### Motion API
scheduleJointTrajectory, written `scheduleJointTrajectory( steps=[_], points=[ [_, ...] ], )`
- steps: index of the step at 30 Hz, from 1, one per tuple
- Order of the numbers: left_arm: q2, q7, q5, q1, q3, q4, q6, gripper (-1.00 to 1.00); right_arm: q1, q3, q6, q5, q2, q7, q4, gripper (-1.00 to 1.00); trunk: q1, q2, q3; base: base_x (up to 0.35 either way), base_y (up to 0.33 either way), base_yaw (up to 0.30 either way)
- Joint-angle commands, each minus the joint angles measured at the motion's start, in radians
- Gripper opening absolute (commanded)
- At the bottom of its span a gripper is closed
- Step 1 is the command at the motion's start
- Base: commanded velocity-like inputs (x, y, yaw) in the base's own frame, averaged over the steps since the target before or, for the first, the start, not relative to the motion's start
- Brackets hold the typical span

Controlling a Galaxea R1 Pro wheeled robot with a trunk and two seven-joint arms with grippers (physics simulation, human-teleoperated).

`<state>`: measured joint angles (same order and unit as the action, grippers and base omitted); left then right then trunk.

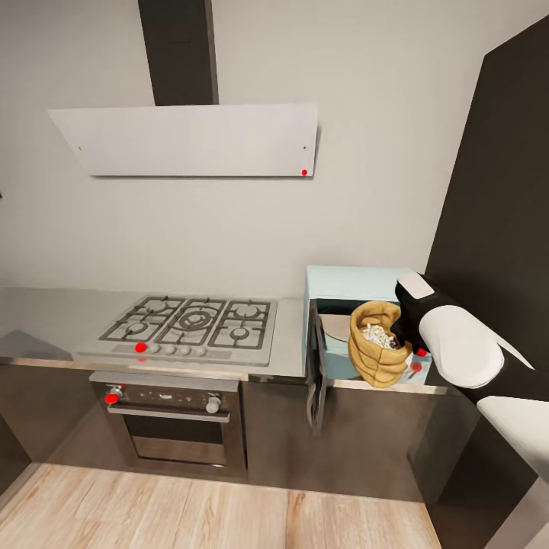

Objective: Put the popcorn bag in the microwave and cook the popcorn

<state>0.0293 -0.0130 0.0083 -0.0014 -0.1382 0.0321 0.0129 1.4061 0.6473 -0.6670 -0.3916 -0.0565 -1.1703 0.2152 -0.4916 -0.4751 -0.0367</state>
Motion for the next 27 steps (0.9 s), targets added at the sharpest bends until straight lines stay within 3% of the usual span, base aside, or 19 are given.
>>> scheduleJointTrajectory(
  steps=[1, 9, 27],
  points=[
    [0.001, -0.002, 0.001, 0.0, -0.006, 0.002, 0.002, 1.0, 0.001, -0.006, -0.008, -0.01, 0.0, -0.006, 0.001, -1.0, -0.001, -0.002, -0.002, 0.0, 0.0, 0.0],
    [0.001, -0.001, 0.001, 0.0, -0.006, 0.002, 0.002, 1.0, 0.001, -0.006, -0.008, -0.01, 0.0, -0.072, 0.001, -1.0, -0.008, -0.016, -0.008, 0.0, 0.0, 0.0],
    [0.0, 0.007, 0.001, 0.0, -0.001, 0.0, -0.007, 1.0, 0.001, -0.006, -0.008, -0.01, 0.001, -0.075, 0.001, -1.0, -0.008, -0.016, -0.008, 0.043, 0.0, 0.0]
  ],
)
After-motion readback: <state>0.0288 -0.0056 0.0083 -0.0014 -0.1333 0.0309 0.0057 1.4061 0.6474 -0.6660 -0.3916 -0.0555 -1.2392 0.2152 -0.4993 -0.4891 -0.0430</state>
